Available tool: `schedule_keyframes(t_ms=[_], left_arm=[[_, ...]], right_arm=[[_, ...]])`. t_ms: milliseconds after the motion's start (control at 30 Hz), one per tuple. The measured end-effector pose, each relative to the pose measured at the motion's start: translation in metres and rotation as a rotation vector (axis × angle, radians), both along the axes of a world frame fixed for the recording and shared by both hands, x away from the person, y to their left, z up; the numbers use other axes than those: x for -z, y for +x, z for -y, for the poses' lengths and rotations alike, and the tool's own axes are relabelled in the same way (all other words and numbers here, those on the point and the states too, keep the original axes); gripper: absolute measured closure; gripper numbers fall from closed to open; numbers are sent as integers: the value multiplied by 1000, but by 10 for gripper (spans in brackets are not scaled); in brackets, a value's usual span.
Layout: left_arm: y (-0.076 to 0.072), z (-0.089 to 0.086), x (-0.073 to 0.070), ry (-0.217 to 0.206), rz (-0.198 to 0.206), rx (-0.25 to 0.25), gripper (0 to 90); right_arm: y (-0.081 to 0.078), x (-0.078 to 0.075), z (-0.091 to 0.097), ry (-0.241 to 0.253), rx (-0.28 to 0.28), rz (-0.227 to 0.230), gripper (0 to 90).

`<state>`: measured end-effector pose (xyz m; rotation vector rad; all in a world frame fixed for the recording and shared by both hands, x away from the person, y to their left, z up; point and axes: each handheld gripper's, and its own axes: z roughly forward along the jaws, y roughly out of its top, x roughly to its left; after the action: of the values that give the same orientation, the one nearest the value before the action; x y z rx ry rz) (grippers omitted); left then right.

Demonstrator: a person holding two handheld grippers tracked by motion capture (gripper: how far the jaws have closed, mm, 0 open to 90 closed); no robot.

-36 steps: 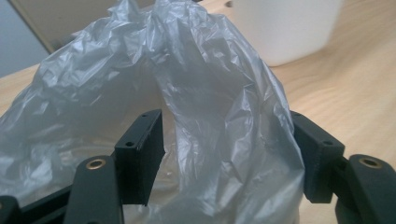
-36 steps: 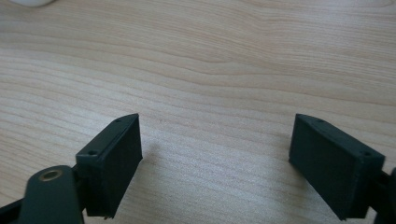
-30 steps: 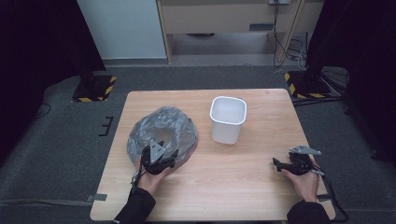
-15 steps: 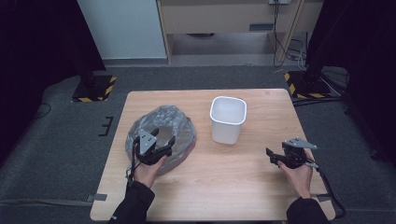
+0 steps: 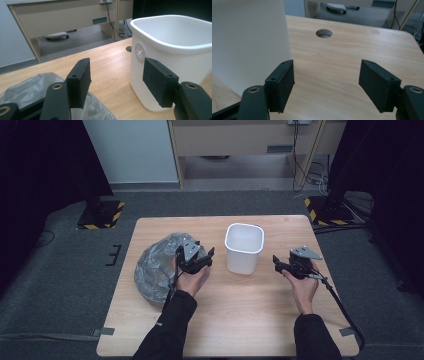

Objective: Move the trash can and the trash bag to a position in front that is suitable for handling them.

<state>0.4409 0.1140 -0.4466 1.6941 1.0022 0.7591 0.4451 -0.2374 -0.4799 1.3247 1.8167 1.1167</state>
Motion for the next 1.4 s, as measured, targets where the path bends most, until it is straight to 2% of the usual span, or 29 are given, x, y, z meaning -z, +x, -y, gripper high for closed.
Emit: schedule_keyframes(t_ms=[33,133,200,267,333,400,467,600,667,733,800,900,1000,1067,1233,1333,1400], left_arm=[[0,0,0,0,0,0,400],[12,5,5,-7,13,-17,423],[20,8,7,-7,25,-27,440],[29,11,9,-44,37,-27,478],[37,15,14,-75,22,-16,515],[43,19,18,-76,10,-7,518],[46,23,22,-96,-10,1,532],[51,32,29,-102,-38,30,564],[49,38,29,-93,-45,60,588],[47,39,28,-85,-47,82,631],[46,40,27,-79,-53,98,648],[40,40,26,-69,-59,120,716],[36,38,24,-46,-71,141,742],[27,36,22,-32,-71,153,766],[13,26,24,-39,-74,157,756],[4,21,21,-7,-79,158,751],[-2,17,19,11,-86,161,747]], right_arm=[[0,0,0,0,0,0,293],[8,-5,-11,-33,-13,54,345],[13,-7,-17,-43,-17,54,361],[19,-7,-22,-29,-1,63,377],[24,-5,-25,-20,6,73,381],[29,-2,-28,-17,15,85,405],[35,1,-30,27,21,95,439],[42,1,-36,-5,4,107,461],[45,2,-40,4,-21,121,483],[45,2,-41,-28,-37,134,528],[45,3,-39,1,-48,129,563],[36,-2,-40,-5,-92,168,647],[29,-4,-41,3,-113,161,665],[23,-6,-43,3,-130,152,688],[7,-6,-48,13,-160,159,695],[-7,-5,-52,20,-170,154,704],[-14,-6,-55,1,-192,147,706]])
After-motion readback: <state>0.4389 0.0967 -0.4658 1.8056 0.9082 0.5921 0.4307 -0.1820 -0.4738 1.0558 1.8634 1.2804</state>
